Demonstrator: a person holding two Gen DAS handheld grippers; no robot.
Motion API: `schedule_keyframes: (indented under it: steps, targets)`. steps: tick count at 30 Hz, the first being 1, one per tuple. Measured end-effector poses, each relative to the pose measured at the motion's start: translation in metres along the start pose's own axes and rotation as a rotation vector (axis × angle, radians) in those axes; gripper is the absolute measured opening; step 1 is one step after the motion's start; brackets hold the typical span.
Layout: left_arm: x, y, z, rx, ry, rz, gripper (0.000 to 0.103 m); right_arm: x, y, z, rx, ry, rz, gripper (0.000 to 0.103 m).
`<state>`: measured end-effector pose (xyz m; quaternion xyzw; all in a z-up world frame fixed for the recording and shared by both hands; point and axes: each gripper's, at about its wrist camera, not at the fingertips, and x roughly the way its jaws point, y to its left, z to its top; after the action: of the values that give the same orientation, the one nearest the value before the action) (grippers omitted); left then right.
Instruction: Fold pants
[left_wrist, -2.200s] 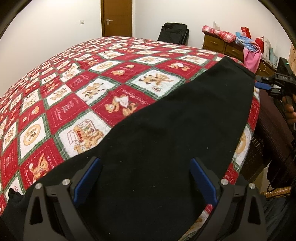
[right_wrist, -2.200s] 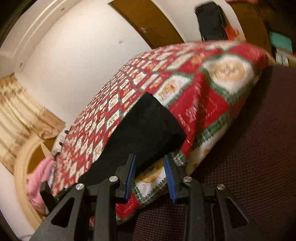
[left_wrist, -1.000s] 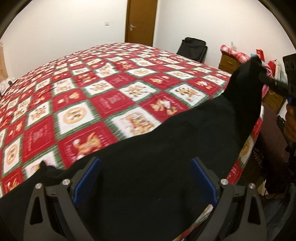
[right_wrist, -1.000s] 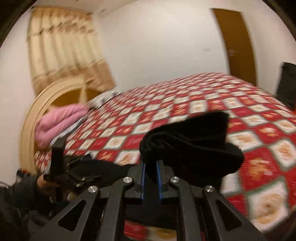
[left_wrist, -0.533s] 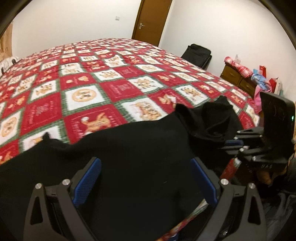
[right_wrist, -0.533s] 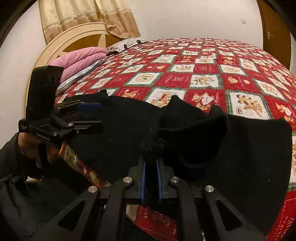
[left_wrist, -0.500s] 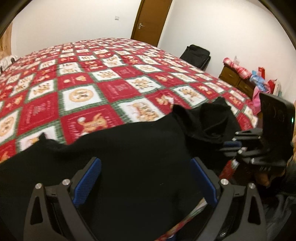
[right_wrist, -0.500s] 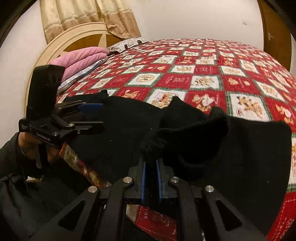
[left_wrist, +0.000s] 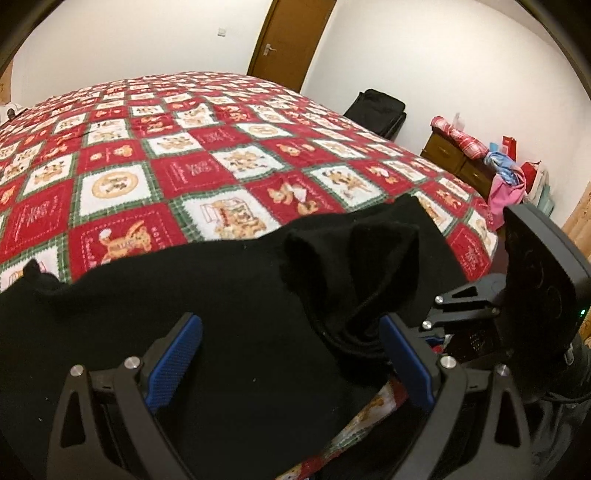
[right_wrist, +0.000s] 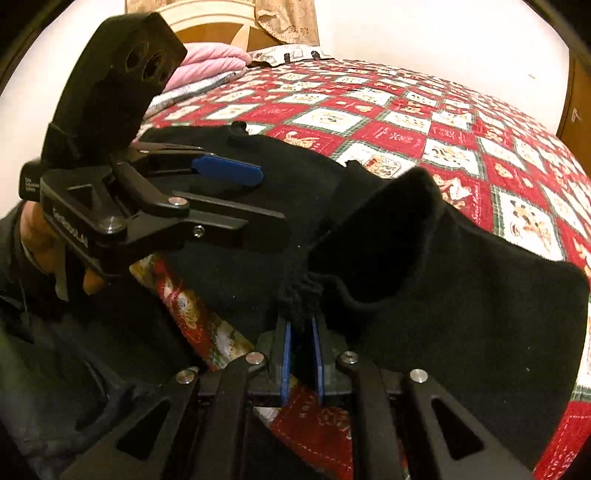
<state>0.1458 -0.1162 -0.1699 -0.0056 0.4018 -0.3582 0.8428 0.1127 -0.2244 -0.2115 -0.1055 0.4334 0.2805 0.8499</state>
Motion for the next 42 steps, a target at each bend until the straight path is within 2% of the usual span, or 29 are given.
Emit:
schedule_keyframes:
  steps: [3, 5, 8, 10, 12, 14, 16, 18, 20, 23, 25, 29, 32, 33, 34, 35, 38, 42]
  targets:
    - [-0.002, -0.004, 0.005, 0.016, -0.004, 0.022, 0.099, -0.013, -0.014, 0.001, 0.072, -0.022, 0.073, 0.014]
    - [-0.004, -0.002, 0.005, 0.012, -0.015, 0.023, 0.099, -0.028, -0.023, 0.0, 0.08, -0.046, 0.119, 0.034]
    - [-0.007, 0.006, 0.004, -0.013, -0.021, 0.018, 0.099, -0.053, -0.034, -0.005, 0.096, -0.119, 0.149, 0.035]
    - [-0.009, 0.011, 0.001, -0.032, -0.027, 0.013, 0.099, -0.064, -0.046, -0.005, 0.144, -0.161, 0.138, 0.035]
    - [-0.005, 0.013, -0.001, -0.057, -0.017, -0.016, 0.099, -0.061, -0.061, -0.002, 0.223, -0.171, 0.104, 0.035]
    - [0.003, 0.011, -0.003, -0.067, 0.005, -0.041, 0.099, -0.046, -0.071, 0.003, 0.289, -0.175, 0.132, 0.035]
    - [0.008, 0.002, -0.003, -0.036, 0.013, -0.044, 0.099, -0.028, -0.075, 0.009, 0.335, -0.162, 0.19, 0.035]
    - [0.01, -0.006, -0.001, -0.006, 0.018, -0.043, 0.099, -0.01, -0.071, 0.016, 0.342, -0.111, 0.248, 0.035]
    - [0.011, -0.012, 0.002, 0.027, 0.015, -0.029, 0.098, -0.007, -0.062, 0.02, 0.303, -0.103, 0.203, 0.035]
    - [0.011, -0.018, 0.008, 0.055, 0.016, -0.042, 0.095, -0.025, -0.067, 0.016, 0.305, -0.166, 0.204, 0.035]
    - [0.014, -0.025, 0.013, 0.084, 0.03, -0.051, 0.085, -0.041, -0.081, 0.012, 0.343, -0.228, 0.201, 0.035]
    - [0.027, -0.034, 0.02, 0.091, 0.072, -0.07, 0.075, -0.061, -0.115, 0.001, 0.486, -0.364, 0.138, 0.035]
    - [0.039, -0.038, 0.022, 0.095, 0.101, -0.037, 0.066, -0.068, -0.134, -0.008, 0.564, -0.395, 0.113, 0.035]
    - [0.041, -0.037, 0.021, 0.087, 0.104, -0.042, 0.05, -0.069, -0.138, -0.01, 0.586, -0.397, 0.111, 0.035]
    - [0.043, -0.036, 0.02, 0.084, 0.111, -0.041, 0.022, -0.069, -0.141, -0.011, 0.594, -0.396, 0.111, 0.035]
    - [0.045, -0.035, 0.019, 0.087, 0.121, -0.027, 0.014, -0.07, -0.142, -0.011, 0.596, -0.394, 0.104, 0.035]
    - [0.037, -0.032, 0.018, 0.072, 0.11, -0.062, 0.011, -0.073, -0.142, -0.012, 0.591, -0.397, 0.089, 0.036]
    - [0.021, -0.031, 0.015, 0.091, 0.085, -0.054, 0.01, -0.071, -0.141, -0.012, 0.598, -0.398, 0.091, 0.037]
